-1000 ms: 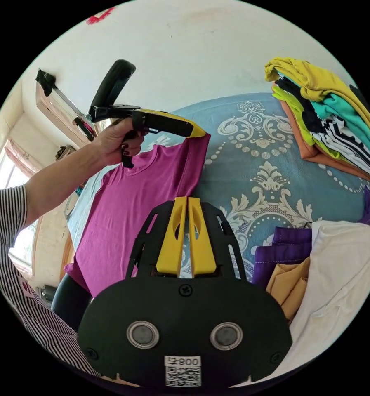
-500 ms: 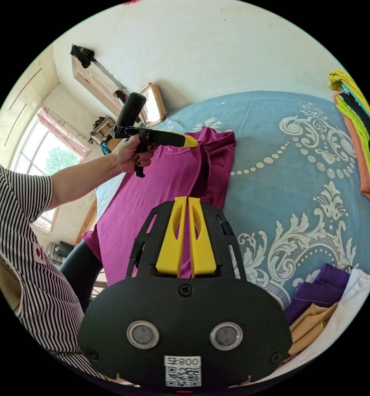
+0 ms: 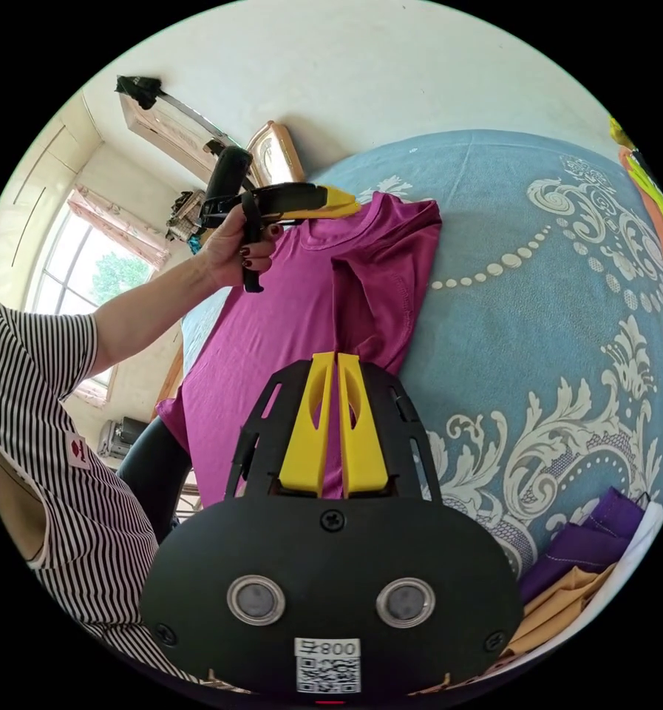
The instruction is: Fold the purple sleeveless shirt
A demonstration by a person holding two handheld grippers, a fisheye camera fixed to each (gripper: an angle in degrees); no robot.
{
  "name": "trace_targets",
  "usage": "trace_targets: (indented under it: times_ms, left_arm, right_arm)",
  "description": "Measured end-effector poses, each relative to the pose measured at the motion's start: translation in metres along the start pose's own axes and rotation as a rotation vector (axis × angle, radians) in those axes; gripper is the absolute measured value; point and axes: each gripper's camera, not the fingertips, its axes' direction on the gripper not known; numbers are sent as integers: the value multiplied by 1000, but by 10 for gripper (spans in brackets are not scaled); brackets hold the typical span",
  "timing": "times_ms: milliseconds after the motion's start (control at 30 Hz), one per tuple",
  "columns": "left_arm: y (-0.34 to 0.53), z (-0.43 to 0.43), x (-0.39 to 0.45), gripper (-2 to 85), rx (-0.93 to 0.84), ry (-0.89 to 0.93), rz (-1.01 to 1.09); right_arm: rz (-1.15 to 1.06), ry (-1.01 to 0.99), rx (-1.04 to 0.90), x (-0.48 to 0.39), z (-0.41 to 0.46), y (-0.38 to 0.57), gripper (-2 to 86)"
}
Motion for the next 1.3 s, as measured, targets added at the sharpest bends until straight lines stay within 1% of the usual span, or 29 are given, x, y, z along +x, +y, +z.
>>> trace_targets:
  times_ms: [100,167,300,467,600,867,1033,1200,1300]
  left_arm:
    - [-13,25,1,76,-118,-103,29]
    - [-19,37,0,58,-171,-105,20]
    - [-30,38,12,31,-142,-97,75]
    - [-46,37,24,25,-122,-64,118]
    - [-50,40,22,21,-151,-98,96]
    - [-42,38,18,15,-153,-66,76]
    - [-47,29,28,12,-67,17,100]
    - [-51,40,36,12,-115,-39,130]
    - [-46,50,36,14,-167,-89,127]
  right_arm:
    - [-6,-10,-10,4,4,-3,5]
    - [-11,-9,-16,7,6,-4,5]
    - [-14,-7,-22,12,7,-5,3]
    - [-11,39,0,19,-2,-6,2]
    - [10,19,17,28,-3,-7,1]
    - [27,12,22,37,-1,-14,0]
    - [35,54,67,36,-9,-18,0]
    - [69,161,97,35,-12,-24,0]
    - [95,200,66,36,-4,-32,0]
